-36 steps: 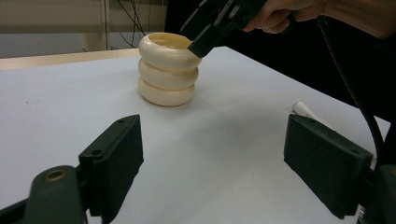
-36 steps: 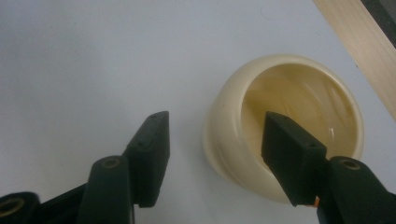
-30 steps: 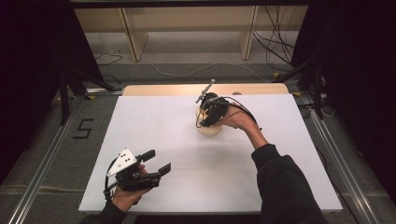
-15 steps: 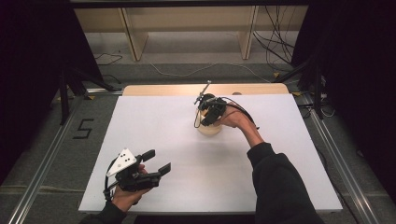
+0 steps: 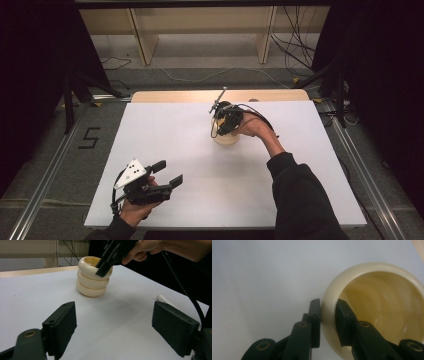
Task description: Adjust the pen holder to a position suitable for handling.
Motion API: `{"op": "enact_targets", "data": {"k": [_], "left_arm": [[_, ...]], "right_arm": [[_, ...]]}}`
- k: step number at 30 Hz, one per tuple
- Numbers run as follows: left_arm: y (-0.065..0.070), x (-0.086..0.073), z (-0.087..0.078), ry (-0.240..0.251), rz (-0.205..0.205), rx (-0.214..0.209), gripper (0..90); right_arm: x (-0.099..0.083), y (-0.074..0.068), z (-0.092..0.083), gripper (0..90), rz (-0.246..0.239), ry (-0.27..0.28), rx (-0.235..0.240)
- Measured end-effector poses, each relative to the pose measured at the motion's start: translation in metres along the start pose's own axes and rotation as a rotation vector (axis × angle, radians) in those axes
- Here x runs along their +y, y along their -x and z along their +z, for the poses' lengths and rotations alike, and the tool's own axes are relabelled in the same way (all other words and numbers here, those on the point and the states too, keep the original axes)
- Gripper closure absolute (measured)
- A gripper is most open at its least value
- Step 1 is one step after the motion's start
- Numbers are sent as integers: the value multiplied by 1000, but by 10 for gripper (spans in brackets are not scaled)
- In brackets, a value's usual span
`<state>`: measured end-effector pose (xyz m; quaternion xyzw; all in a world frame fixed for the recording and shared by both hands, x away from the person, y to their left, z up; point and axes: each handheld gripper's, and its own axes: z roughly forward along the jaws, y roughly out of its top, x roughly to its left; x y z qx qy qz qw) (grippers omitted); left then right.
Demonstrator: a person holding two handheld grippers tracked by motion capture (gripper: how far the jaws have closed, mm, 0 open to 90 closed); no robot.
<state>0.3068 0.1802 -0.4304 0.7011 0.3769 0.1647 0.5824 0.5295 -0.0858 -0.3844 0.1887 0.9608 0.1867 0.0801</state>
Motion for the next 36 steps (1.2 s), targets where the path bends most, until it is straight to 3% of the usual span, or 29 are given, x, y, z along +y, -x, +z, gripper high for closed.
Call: {"op": "enact_targets", "data": {"k": [15,21,22,36], "left_arm": [[0,0,0,1,-4,2,191],[0,0,0,-3,0,3,191],[0,0,0,-4,-1,3,190],[0,0,0,-1,-1,4,191]], "right_arm": [[-4,-6,-3,800,-12,-18,74],[-9,-9,-10,812,-8,-2,105],[-10,-9,-11,812,-24,-4,114],[-21,-31,-15,815,-55,0,201]]}}
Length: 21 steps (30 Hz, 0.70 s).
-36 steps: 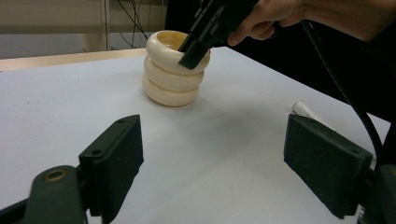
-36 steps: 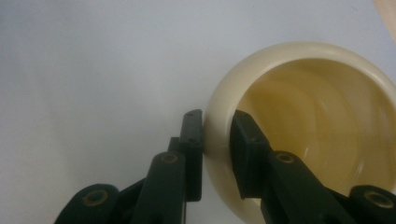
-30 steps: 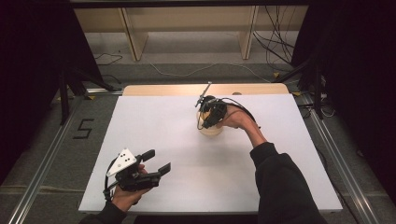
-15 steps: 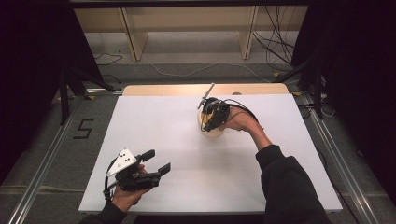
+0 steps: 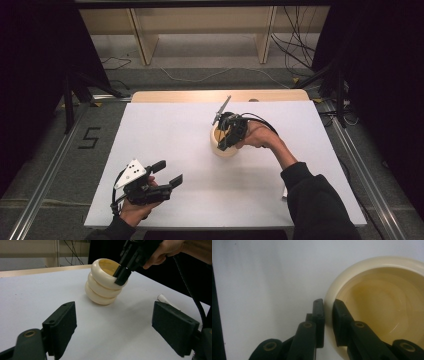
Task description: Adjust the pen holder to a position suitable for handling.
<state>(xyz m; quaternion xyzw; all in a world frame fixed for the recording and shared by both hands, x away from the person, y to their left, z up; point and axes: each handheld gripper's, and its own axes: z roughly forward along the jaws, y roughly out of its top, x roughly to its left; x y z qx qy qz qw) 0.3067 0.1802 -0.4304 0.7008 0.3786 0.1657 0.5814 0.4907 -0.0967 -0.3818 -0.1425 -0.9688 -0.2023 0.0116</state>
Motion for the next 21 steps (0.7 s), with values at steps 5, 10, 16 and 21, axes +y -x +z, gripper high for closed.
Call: {"op": "enact_targets", "data": {"k": [5,10,16,21], "left_arm": [[0,0,0,-1,2,1,191],[0,0,0,0,-2,2,191],[0,0,0,-1,2,1,191],[0,0,0,-1,0,2,191]], "right_arm": [[-5,-5,1,816,9,-8,15],[-6,-6,-1,816,2,-17,33],[-6,-6,0,815,-13,-24,44],[-7,-3,-1,788,-2,-5,19]]}}
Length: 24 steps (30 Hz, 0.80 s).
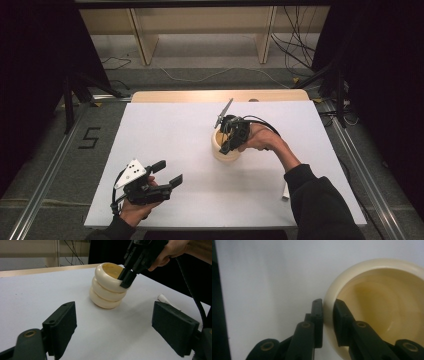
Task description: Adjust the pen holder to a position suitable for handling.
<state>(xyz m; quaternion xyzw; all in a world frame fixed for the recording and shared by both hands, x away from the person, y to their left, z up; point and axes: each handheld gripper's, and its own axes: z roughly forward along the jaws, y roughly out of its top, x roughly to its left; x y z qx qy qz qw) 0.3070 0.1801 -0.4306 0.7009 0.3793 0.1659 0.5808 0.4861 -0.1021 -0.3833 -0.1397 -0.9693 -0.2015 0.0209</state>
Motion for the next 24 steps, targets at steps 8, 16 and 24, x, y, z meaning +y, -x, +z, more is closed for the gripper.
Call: {"op": "enact_targets", "data": {"k": [8,16,24], "left_arm": [[0,0,0,-1,0,0,191],[0,0,0,1,0,0,191],[0,0,0,1,0,0,191]], "right_arm": [[2,6,0,752,-15,32,-65],[8,5,-2,695,-26,33,-85],[10,1,-14,570,16,56,-101]]}}
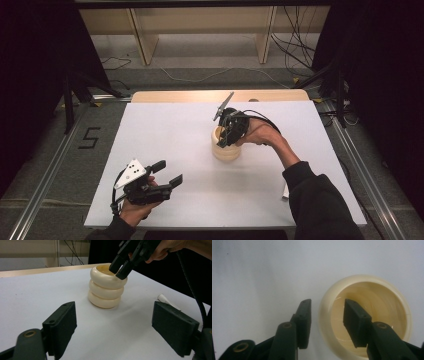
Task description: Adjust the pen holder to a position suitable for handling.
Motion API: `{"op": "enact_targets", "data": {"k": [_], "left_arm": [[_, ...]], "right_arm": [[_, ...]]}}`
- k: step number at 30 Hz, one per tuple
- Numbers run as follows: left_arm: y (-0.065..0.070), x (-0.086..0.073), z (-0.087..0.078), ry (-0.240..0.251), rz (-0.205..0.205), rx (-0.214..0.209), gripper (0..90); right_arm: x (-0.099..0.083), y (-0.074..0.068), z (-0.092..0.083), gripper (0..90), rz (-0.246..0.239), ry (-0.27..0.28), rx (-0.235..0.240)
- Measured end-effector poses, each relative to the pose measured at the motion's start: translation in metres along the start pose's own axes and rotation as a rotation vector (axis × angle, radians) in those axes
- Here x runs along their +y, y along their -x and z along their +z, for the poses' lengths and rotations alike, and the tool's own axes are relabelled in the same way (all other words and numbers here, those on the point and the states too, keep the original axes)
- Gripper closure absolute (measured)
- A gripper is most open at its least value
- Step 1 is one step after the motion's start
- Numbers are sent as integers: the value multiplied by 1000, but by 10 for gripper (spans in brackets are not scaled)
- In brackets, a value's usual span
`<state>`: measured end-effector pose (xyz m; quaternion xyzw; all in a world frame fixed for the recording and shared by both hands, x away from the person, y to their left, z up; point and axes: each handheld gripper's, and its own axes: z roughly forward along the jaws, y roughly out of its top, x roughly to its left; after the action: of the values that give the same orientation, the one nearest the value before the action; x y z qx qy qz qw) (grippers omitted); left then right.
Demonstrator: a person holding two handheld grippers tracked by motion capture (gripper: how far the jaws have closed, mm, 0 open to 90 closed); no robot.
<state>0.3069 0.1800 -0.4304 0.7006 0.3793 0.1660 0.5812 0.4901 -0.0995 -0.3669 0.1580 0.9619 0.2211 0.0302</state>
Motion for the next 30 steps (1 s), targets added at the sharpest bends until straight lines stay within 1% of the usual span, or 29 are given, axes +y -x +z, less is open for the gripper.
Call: {"op": "enact_targets", "data": {"k": [1,2,5,6,8,9,12,13,15,16,17,20,22,25,27,30], "left_arm": [[0,0,0,0,1,0,191],[0,0,0,-1,1,0,191],[0,0,0,-3,2,0,191],[0,0,0,-2,1,0,191],[0,0,0,0,-3,2,191],[0,0,0,-1,-3,3,191],[0,0,0,-3,1,2,191],[0,0,0,-4,2,2,191],[0,0,0,-4,2,2,191],[0,0,0,-2,0,2,191],[0,0,0,-1,0,3,191],[0,0,0,-4,-1,3,191],[0,0,0,-4,1,4,191],[0,0,0,-4,0,5,191],[0,0,0,-3,-1,5,191],[0,0,0,-4,0,5,191]], "right_arm": [[-1,0,-1,550,0,8,-5],[-1,0,-4,532,8,4,-16],[-3,0,-10,467,37,26,-42],[-3,-1,-13,448,56,33,-43],[-3,-4,-19,394,79,58,-52],[-3,-5,-22,363,83,65,-64],[-4,-8,-29,304,109,61,-114],[-5,-10,-31,293,123,64,-121],[-7,-11,-37,267,154,76,-157],[-8,-12,-40,265,162,84,-165],[-10,-12,-43,260,182,94,-181],[-17,-15,-49,243,212,115,-212],[-22,-17,-52,234,231,115,-241],[-33,-22,-57,227,257,122,-287],[-42,-25,-59,220,280,133,-302],[-53,-28,-60,221,299,151,-331]]}}
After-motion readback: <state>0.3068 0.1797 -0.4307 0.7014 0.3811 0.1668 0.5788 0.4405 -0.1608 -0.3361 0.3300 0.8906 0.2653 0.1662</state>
